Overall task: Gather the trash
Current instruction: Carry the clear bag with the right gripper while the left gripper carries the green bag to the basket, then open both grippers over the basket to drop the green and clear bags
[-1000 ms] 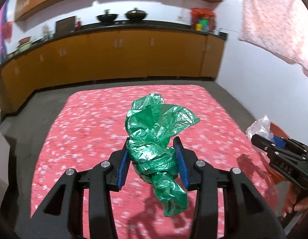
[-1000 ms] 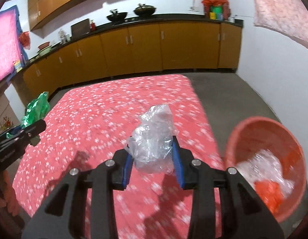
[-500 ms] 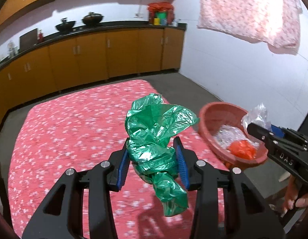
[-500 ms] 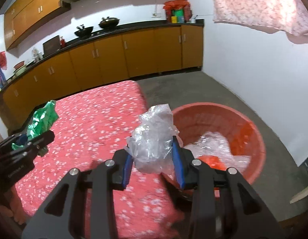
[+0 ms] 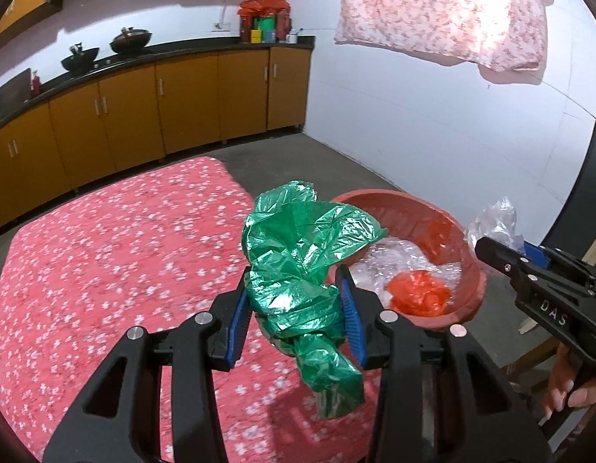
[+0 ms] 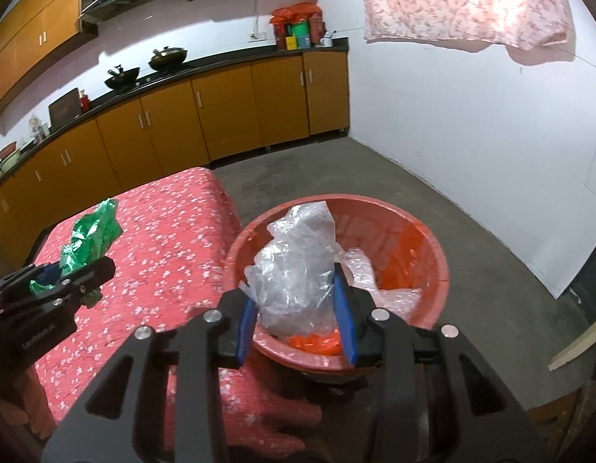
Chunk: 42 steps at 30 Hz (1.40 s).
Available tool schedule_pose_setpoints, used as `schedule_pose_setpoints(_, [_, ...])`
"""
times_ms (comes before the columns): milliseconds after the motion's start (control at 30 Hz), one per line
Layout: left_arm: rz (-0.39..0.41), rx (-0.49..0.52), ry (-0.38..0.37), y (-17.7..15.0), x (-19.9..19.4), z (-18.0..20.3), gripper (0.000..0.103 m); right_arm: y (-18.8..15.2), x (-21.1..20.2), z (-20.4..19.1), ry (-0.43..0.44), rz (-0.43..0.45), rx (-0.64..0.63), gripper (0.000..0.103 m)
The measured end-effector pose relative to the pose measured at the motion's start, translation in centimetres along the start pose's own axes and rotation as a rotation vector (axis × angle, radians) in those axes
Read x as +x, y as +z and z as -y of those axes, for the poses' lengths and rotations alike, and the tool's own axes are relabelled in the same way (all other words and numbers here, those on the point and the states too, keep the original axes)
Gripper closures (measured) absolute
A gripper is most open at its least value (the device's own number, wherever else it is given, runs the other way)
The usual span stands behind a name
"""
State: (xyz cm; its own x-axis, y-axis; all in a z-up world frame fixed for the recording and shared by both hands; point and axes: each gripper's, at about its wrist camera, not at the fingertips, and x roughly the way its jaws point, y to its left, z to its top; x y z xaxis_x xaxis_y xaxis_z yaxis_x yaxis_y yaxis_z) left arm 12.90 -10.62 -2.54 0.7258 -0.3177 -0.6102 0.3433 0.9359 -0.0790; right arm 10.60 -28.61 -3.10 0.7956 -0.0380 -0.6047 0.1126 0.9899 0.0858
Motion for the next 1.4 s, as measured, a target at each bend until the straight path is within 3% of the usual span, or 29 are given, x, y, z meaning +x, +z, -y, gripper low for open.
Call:
schedule_pose_setpoints(267, [0.002, 0.037, -0.055, 0.7, 1.1, 1.7, 0.06, 0.7, 0.3, 1.6, -0.03, 0.008, 0.022, 0.067])
schedule_pose_setpoints(700, [-0.008, 0.086, -0.076, 1.5, 3.2, 3.8, 0.06, 0.8, 1.3, 2.3, -0.062, 0.01, 0.046, 0.067])
schedule_pose_setpoints(1033, [-0.046, 0.097, -0.117, 2.3, 6.8, 5.4, 0.06, 1.6, 3.1, 4.6, -0.092, 0.007, 0.084, 0.067])
schedule_pose_setpoints(1400, [-0.093, 0.118, -0.165, 3.0, 11.0, 7.7, 0.059, 3.1, 5.3, 6.4, -0.061, 0.021, 0.106, 0.064])
